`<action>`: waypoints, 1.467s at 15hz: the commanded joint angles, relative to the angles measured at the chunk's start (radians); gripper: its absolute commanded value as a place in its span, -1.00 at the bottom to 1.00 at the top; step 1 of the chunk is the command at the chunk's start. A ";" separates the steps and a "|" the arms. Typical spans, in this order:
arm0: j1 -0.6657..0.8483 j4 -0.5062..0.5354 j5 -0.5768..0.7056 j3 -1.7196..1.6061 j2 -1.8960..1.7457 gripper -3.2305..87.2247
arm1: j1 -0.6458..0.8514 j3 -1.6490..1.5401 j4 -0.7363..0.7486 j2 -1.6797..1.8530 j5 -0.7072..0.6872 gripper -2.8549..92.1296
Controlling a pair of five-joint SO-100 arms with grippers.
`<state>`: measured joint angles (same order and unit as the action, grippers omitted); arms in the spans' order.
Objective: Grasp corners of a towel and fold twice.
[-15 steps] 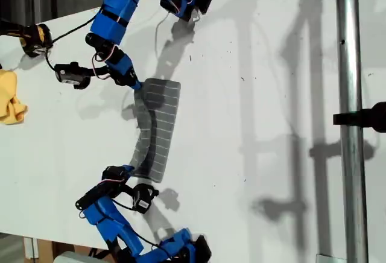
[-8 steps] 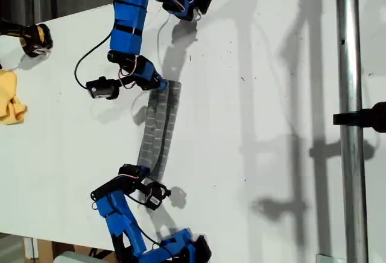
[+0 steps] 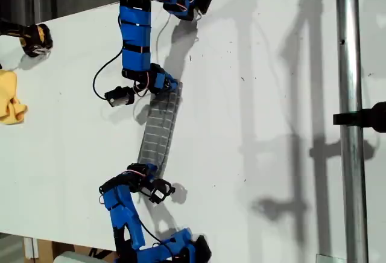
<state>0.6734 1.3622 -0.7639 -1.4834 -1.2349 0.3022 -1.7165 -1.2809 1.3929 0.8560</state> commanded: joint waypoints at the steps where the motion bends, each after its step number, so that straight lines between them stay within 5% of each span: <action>1: 0.017 0.041 0.014 0.063 -0.023 -0.45 | 0.038 0.046 -0.038 0.067 0.015 -0.73; 6: 0.029 0.212 0.037 0.101 -0.333 -0.29 | 0.150 0.097 -0.212 0.402 -0.025 -0.04; 9: 0.029 0.206 -0.005 0.008 -0.558 -0.31 | 0.235 0.015 -0.293 0.676 -0.003 -0.09; 12: -0.021 0.080 -0.040 -0.250 -0.825 -0.47 | 0.245 -0.189 -0.333 0.899 0.098 -0.08; 16: -0.127 -0.048 -0.160 -0.629 -1.207 -0.66 | 0.100 -0.466 -0.311 1.201 0.327 -0.10; 18: -0.227 -0.198 -0.247 -0.867 -1.433 -0.95 | 0.003 -0.604 -0.310 1.331 0.468 -0.14; 22: -0.325 -0.354 -0.357 -1.279 -1.884 -0.95 | -0.196 -0.822 -0.232 1.540 0.675 -0.42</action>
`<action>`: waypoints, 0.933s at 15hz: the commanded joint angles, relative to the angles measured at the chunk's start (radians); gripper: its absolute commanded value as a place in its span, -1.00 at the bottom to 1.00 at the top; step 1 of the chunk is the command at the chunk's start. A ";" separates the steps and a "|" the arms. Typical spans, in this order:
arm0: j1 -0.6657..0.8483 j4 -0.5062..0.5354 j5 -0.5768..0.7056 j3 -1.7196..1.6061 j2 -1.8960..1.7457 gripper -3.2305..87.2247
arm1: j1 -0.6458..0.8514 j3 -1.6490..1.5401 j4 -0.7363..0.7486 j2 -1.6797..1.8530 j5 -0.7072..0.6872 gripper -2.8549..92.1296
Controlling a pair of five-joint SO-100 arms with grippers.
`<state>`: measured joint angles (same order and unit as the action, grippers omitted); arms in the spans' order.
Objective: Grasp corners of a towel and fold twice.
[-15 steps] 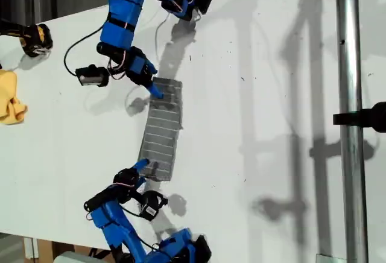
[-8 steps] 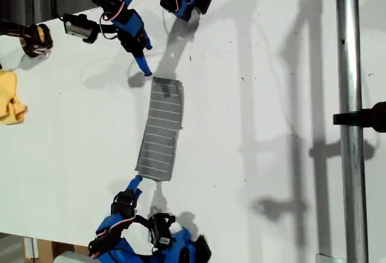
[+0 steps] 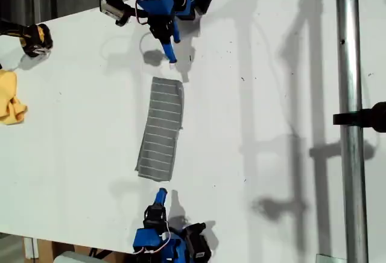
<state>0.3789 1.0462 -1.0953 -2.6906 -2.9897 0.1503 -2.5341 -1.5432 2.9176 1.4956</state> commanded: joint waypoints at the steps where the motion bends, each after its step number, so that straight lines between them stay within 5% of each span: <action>1: -0.037 -0.026 -0.037 -0.143 -0.245 -0.95 | -0.049 -0.006 0.031 0.005 0.052 -0.69; 2: -0.046 0.017 -0.041 -0.196 -0.383 -0.95 | -0.049 -0.012 0.031 0.009 0.071 -0.88; 5: -0.064 0.115 -0.058 -0.249 -0.485 -0.95 | -0.071 -0.084 0.063 0.037 0.120 -0.90; 6: -0.066 0.109 -0.063 -0.265 -0.485 -0.95 | -0.069 -0.098 0.086 0.031 0.120 -0.85; 9: -0.066 0.091 -0.063 -0.298 -0.485 -0.95 | -0.014 -0.057 0.133 -0.048 0.032 -0.19; 14: -0.078 0.100 -0.066 -0.304 -0.485 -0.95 | 0.179 0.069 0.288 -0.347 -0.215 -0.03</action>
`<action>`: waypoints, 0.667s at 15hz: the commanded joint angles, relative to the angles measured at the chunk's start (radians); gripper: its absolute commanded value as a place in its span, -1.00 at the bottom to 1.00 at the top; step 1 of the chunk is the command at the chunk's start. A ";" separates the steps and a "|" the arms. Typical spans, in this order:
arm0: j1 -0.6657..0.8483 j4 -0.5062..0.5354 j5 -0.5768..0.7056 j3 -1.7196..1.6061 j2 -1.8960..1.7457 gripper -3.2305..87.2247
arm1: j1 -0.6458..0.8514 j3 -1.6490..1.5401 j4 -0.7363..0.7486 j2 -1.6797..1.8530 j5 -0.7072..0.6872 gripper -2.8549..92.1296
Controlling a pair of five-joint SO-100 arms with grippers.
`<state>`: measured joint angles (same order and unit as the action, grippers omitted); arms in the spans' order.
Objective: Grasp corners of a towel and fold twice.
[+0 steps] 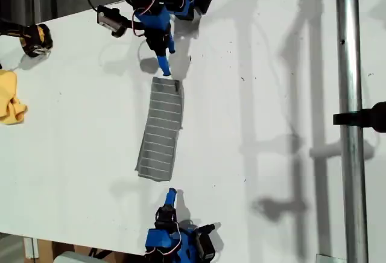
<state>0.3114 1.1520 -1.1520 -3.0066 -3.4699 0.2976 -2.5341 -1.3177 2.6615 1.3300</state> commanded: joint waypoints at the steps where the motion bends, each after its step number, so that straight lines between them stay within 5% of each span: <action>1: -0.015 -0.003 -0.009 0.012 -0.005 -0.95 | 0.051 0.091 0.137 -0.202 -0.074 -0.03; 5: -0.017 0.008 -0.014 0.011 -0.005 -0.95 | 0.097 0.285 0.334 -0.715 -0.103 -0.03; 10: -0.025 0.057 -0.028 0.017 -0.005 -0.95 | 0.091 0.512 0.364 -1.091 -0.098 -0.03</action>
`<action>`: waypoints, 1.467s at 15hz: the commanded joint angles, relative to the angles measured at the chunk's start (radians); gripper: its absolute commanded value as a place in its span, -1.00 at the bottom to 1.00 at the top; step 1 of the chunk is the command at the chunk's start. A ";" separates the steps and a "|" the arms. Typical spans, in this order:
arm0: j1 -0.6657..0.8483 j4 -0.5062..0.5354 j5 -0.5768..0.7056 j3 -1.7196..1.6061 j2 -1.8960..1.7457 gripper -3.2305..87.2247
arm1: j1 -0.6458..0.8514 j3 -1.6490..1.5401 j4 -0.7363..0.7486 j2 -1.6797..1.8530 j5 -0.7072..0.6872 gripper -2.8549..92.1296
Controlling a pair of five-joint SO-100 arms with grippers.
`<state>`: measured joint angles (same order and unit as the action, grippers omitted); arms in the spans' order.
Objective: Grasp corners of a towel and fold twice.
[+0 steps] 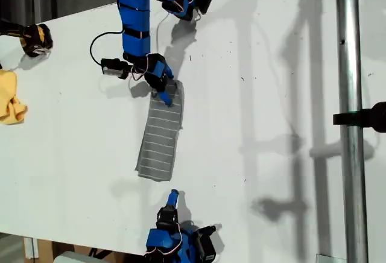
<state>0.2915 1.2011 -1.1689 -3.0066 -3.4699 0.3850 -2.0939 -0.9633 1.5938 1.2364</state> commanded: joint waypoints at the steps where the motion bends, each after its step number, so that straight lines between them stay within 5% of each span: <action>1: -0.006 0.011 -0.012 0.017 -0.005 -0.95 | 0.002 0.080 0.009 -0.046 -0.002 -0.04; 8: -0.009 0.018 -0.018 0.017 -0.005 -0.95 | 0.028 0.175 0.069 -0.129 -0.089 -0.47; 9: -0.011 0.020 -0.020 0.017 -0.005 -0.95 | 0.038 0.195 0.060 -0.146 -0.081 -0.83; 10: -0.012 0.020 -0.021 0.017 -0.005 -0.95 | 0.048 0.195 0.071 -0.150 -0.081 -0.90; 16: -0.014 0.021 -0.021 0.015 -0.005 -0.95 | 0.049 0.048 -0.075 0.092 -0.101 -0.94; 22: -0.009 0.015 -0.015 0.011 -0.006 -0.95 | -0.052 -0.284 -0.465 0.653 0.143 -0.94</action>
<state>0.2853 1.2195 -1.1842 -3.0066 -3.4699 0.3590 -2.3501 -1.3499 2.1399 1.3131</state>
